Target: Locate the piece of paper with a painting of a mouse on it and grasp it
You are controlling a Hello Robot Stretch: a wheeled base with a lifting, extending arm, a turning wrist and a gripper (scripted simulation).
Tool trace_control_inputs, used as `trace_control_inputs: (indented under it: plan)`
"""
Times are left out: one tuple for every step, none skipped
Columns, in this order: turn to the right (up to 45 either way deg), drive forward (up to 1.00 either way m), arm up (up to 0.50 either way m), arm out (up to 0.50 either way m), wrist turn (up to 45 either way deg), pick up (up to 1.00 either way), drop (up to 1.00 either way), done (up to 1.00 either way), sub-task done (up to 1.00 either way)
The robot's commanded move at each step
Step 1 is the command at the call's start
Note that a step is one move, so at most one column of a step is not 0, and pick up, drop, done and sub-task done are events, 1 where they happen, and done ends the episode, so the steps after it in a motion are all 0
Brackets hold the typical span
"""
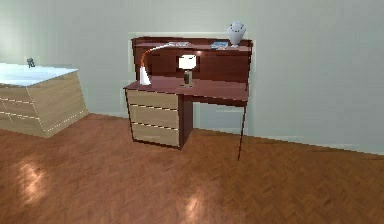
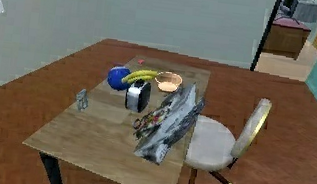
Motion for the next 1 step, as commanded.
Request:
trace_control_inputs:
  plan:
    - [0.0,0.0,0.5,0.0,0.0,0.0,0.0,0.0,0.0]
